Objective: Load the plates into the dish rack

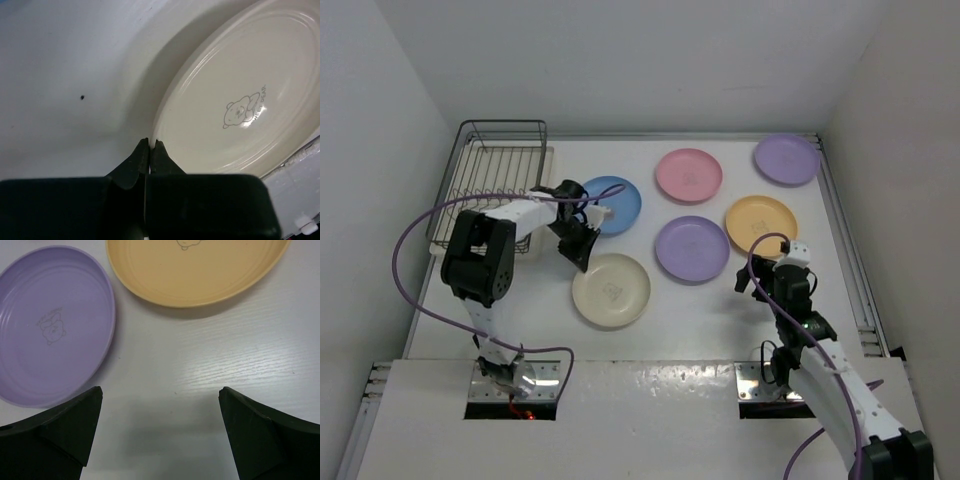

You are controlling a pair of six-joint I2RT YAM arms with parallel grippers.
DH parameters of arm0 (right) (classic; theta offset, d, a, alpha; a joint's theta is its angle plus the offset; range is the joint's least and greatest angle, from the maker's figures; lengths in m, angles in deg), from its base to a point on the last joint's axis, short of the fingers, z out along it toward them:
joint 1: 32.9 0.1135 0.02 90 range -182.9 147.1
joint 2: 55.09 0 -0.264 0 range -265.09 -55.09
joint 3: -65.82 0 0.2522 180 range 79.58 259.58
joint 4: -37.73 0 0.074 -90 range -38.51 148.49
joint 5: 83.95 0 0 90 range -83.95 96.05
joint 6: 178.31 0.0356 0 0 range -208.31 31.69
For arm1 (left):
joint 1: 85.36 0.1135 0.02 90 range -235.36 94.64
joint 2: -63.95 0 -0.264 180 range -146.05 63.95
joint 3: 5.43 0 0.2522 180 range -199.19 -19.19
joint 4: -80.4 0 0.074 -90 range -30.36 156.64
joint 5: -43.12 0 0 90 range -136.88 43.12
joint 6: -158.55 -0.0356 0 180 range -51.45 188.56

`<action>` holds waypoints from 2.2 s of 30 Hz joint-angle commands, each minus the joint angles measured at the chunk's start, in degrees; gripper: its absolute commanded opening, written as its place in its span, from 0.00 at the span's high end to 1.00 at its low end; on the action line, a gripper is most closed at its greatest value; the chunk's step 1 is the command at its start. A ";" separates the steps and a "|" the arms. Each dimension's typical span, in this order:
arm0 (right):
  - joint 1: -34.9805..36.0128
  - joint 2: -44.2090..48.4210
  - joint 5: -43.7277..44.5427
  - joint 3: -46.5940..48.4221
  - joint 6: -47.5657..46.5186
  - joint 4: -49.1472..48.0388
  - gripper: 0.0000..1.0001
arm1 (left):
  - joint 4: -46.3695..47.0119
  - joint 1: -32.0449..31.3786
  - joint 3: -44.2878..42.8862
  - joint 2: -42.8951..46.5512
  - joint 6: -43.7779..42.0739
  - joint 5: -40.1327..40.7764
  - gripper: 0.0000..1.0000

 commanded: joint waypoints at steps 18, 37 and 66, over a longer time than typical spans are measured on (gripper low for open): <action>0.34 -2.47 1.92 4.62 0.41 -3.59 0.00 | 4.70 6.10 -32.37 25.23 0.61 71.70 1.00; 0.51 -6.68 -0.01 12.96 -6.71 -0.16 0.00 | 50.57 26.95 -3.43 25.86 -14.11 84.06 1.00; 0.51 1.40 4.12 8.93 -3.54 2.13 0.00 | 48.19 23.17 7.46 23.48 -6.01 83.61 1.00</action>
